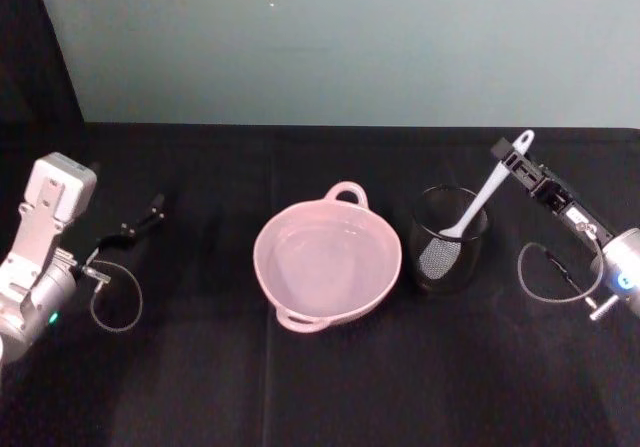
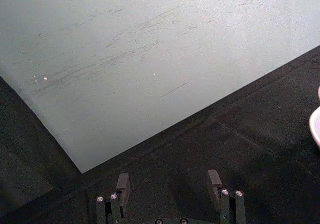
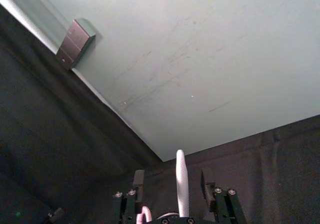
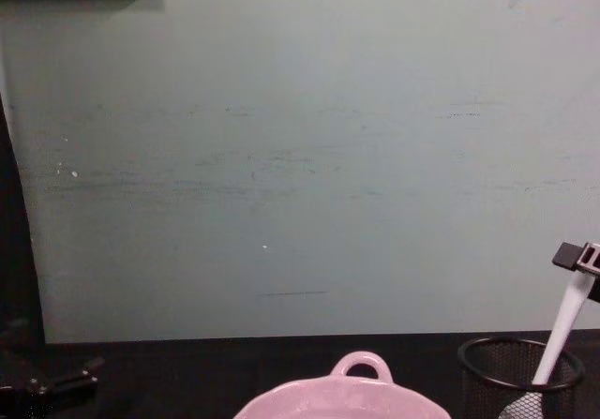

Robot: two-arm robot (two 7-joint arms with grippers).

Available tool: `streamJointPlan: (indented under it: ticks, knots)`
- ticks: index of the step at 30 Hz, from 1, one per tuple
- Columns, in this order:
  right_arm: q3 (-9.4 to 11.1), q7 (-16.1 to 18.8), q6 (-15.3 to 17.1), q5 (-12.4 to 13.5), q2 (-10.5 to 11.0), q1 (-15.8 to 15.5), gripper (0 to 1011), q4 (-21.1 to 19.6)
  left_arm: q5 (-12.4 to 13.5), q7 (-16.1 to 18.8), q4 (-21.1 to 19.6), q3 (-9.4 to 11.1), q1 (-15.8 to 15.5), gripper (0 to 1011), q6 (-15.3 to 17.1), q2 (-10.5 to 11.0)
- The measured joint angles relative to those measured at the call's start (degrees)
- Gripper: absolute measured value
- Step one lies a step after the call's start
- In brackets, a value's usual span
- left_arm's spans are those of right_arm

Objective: Use the one hand to pick up the spoon and stir the clear water in the bowl.

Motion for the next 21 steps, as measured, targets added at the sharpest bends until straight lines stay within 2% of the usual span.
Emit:
streamJointPlan:
  ticks: [2, 3, 5, 13, 14, 17, 18, 20, 21]
  knots:
    - [-0.3, -0.3, -0.6, -0.7, 0.5, -0.2, 711, -0.6, 0.0, 0.0, 0.0, 0.0, 0.0, 1011, 0.0, 0.0]
    - [-0.5, -0.5, -1.1, -1.0, 0.8, -0.4, 651, -1.0, 0.0, 0.0, 0.0, 0.0, 0.0, 1011, 0.0, 0.0]
    - [-0.6, -0.6, -1.4, -1.4, 1.1, -0.5, 595, -1.3, 0.0, 0.0, 0.0, 0.0, 0.0, 1011, 0.0, 0.0]
    - [-0.8, -1.0, -1.8, -2.0, 1.6, -0.5, 347, -1.7, 0.0, 0.0, 0.0, 0.0, 0.0, 1011, 0.0, 0.0]
    - [-0.8, -1.0, -1.8, -2.0, 1.6, -0.5, 285, -1.7, 0.0, 0.0, 0.0, 0.0, 0.0, 1011, 0.0, 0.0]
    - [-0.8, -1.0, -1.9, -2.0, 1.7, -0.4, 226, -1.7, 0.0, 0.0, 0.0, 0.0, 0.0, 1011, 0.0, 0.0]
    - [-0.8, -1.0, -2.0, -2.2, 1.7, -0.4, 170, -1.8, 0.0, 0.0, 0.0, 0.0, 0.0, 1011, 0.0, 0.0]
    - [-0.9, -1.0, -2.3, -2.5, 1.9, -0.4, 122, -2.2, 0.0, 0.0, 0.0, 0.0, 0.0, 1011, 0.0, 0.0]
    - [-0.9, -1.0, -2.3, -2.6, 2.0, -0.4, 122, -2.4, 0.0, 0.0, 0.0, 0.0, 0.0, 1011, 0.0, 0.0]
